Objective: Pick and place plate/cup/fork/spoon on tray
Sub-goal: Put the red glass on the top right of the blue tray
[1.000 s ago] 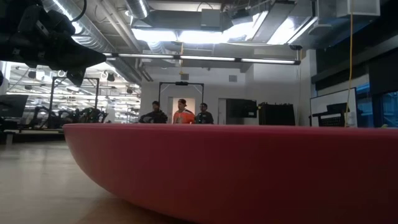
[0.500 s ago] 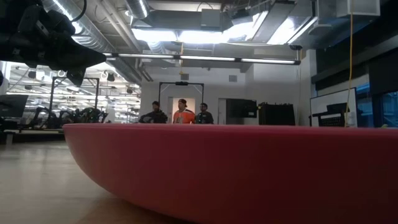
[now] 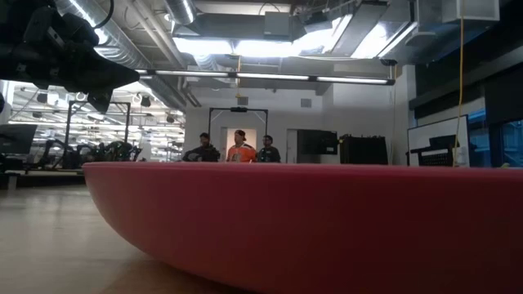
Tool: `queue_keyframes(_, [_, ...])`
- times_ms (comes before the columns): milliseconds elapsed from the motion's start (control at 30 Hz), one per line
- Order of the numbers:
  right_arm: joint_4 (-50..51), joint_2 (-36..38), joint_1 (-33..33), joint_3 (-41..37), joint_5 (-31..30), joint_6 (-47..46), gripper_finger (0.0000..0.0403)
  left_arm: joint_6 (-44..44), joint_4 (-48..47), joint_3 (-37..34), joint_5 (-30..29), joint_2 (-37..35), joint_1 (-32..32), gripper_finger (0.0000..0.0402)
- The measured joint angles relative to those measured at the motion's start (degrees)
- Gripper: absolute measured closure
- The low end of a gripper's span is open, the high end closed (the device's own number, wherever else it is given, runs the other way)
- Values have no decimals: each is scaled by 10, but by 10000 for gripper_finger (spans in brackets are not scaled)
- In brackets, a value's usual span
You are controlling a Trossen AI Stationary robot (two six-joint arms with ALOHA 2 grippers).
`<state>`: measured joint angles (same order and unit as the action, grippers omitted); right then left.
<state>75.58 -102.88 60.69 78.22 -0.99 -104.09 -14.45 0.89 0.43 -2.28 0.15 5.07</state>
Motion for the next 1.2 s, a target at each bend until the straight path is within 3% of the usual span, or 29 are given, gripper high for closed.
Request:
queue_keyframes(267, [-4, -18, -2, 0, 0, 0, 267, 0, 0, 0, 0, 0, 0, 401])
queue_keyframes(633, [1, -12, -15, 5, -16, -26, 389, 0, 0, 0, 0, 0, 0, 401])
queue_keyframes(867, [18, -1, -24, 2, -34, -36, 391, 0, 0, 0, 0, 0, 0, 401])
queue_keyframes(1000, [32, 10, -32, -1, -93, -36, 393, 0, 0, 0, 0, 0, 0, 401])
queue_keyframes(1200, [110, 29, -60, 56, -254, -34, 393, 0, 0, 0, 0, 0, 0, 401])
